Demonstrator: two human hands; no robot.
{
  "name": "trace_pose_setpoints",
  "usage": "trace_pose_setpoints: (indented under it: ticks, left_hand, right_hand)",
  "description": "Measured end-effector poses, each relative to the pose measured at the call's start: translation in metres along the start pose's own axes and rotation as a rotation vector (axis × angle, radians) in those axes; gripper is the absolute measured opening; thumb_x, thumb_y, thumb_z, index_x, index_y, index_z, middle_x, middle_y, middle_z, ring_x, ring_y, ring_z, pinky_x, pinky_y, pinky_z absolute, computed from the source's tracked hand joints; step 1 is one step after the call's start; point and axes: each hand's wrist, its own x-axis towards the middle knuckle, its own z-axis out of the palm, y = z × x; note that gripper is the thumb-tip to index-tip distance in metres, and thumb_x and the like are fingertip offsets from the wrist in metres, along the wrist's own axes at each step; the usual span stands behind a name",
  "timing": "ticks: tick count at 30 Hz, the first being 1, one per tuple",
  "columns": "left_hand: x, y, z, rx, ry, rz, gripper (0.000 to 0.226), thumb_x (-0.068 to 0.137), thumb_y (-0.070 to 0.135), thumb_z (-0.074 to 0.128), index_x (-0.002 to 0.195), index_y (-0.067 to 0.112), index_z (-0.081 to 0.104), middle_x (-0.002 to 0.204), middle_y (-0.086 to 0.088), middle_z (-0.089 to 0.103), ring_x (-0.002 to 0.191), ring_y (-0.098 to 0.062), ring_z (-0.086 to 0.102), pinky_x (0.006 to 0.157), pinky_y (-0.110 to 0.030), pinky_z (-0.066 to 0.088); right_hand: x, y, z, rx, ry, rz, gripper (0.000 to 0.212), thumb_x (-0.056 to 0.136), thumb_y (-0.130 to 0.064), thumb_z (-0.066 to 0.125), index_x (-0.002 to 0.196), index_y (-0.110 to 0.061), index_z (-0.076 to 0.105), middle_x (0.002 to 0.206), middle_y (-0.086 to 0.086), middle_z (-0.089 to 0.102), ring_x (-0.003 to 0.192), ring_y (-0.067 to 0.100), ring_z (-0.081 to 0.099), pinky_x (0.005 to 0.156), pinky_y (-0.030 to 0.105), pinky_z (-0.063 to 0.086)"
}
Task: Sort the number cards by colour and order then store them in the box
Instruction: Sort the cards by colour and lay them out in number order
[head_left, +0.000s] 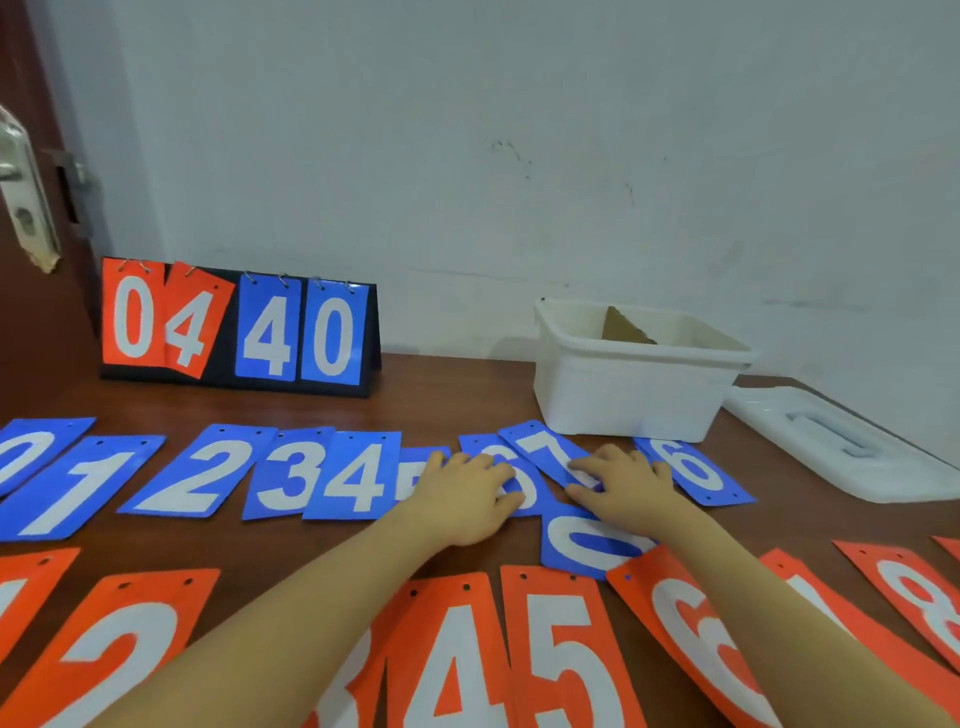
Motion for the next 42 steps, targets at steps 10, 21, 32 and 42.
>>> trace_pose_setpoints:
  ticks: [10,21,32,42]
  left_hand:
    - [0.012,0.020,-0.001,-0.139,0.187,0.055,0.043,0.097,0.039,0.034,0.138,0.026,0.037,0.148,0.005,0.034,0.135,-0.017,0.029,0.109,-0.042,0.019]
    - [0.043,0.026,-0.001,-0.210,0.140,0.013,0.039,0.097,0.039,0.031,0.135,0.032,0.041,0.144,0.004,0.038,0.132,-0.022,0.033,0.106,-0.045,0.020]
    - [0.034,0.033,0.005,-0.286,-0.044,0.318,0.024,0.094,0.039,0.046,0.114,0.033,0.058,0.123,0.016,0.057,0.112,-0.009,0.052,0.103,-0.034,0.034]
    - [0.031,0.076,-0.030,-1.085,0.278,-0.068,0.053,0.081,0.023,0.070,0.126,0.017,0.043,0.109,-0.003,0.062,0.083,-0.007,0.063,0.066,-0.019,0.050]
  right_hand:
    - [-0.031,0.010,-0.010,0.344,-0.162,-0.141,0.029,0.072,-0.047,0.074,0.089,-0.032,0.056,0.106,-0.004,0.046,0.106,0.019,0.045,0.100,0.041,0.039]
    - [-0.018,0.028,-0.024,1.203,0.683,0.032,0.012,0.088,-0.007,0.061,0.089,-0.014,0.051,0.081,-0.008,0.055,0.072,0.005,0.053,0.057,0.004,0.043]
    - [-0.002,0.044,0.003,1.299,0.792,0.248,0.033,0.090,-0.011,0.058,0.122,-0.015,0.051,0.090,0.008,0.057,0.079,0.018,0.057,0.061,0.014,0.042]
    - [-0.023,0.025,-0.037,1.495,0.947,0.001,0.039,0.089,0.005,0.047,0.120,-0.017,0.046,0.096,-0.014,0.054,0.075,-0.011,0.059,0.065,0.007,0.049]
